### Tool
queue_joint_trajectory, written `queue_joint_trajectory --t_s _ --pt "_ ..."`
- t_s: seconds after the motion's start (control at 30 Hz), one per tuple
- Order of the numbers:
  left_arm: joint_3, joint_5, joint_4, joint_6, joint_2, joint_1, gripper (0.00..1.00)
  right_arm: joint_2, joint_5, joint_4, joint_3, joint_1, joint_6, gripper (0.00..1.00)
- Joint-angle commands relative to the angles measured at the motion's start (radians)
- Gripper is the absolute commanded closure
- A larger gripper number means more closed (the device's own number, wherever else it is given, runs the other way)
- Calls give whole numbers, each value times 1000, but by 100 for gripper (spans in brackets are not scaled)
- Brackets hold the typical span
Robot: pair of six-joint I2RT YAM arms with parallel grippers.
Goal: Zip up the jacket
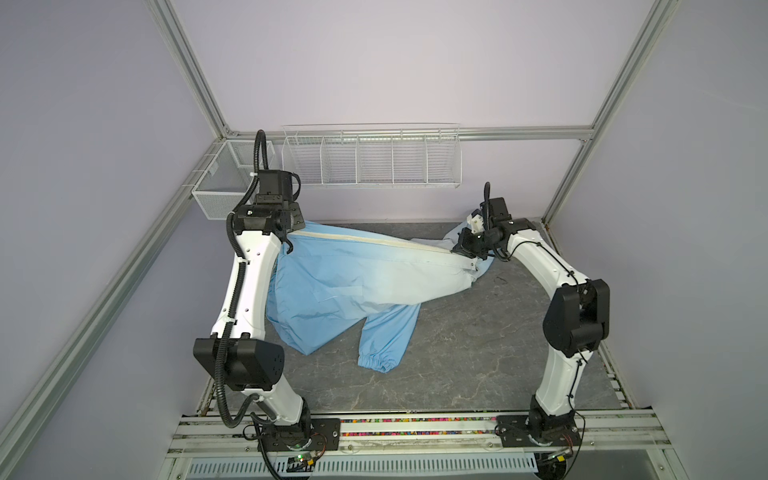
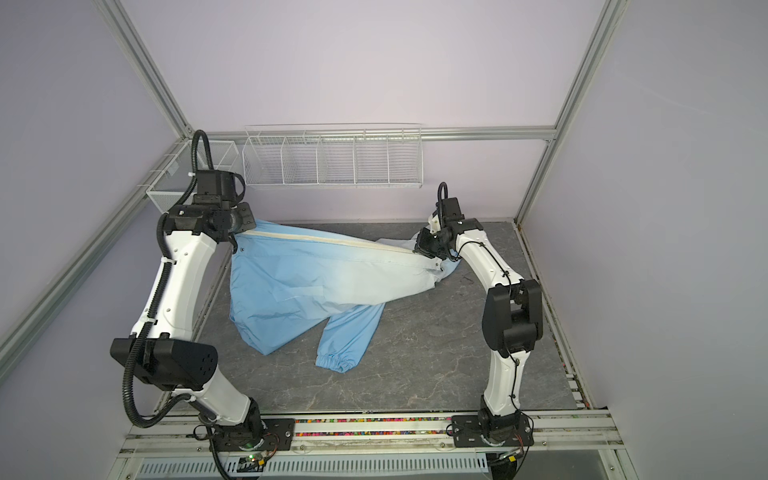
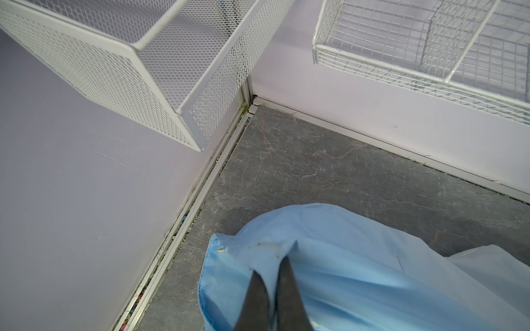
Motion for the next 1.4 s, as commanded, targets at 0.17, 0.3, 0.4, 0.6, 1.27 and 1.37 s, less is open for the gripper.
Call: queue_joint_trajectory --t_s 0.17,0.3,0.4,0.6,1.27,1.37 --pt "13 -60 13 -16 -37 24 100 -37 70 -53 -16 -29 -30 93" --pt "-6 -61 22 -16 -53 26 100 -33 75 -59 -6 -29 -35 93" --pt "-7 -60 27 -14 -53 32 100 -33 85 -68 1 -59 -41 93" --pt "11 -55 24 -13 -46 37 100 -23 97 -90 8 -79 -50 93" --pt "33 -49 25 -16 -30 38 100 -3 94 -93 16 -202 -59 92" --pt "35 -52 26 -16 -29 38 100 -1 96 -94 17 -215 -64 93"
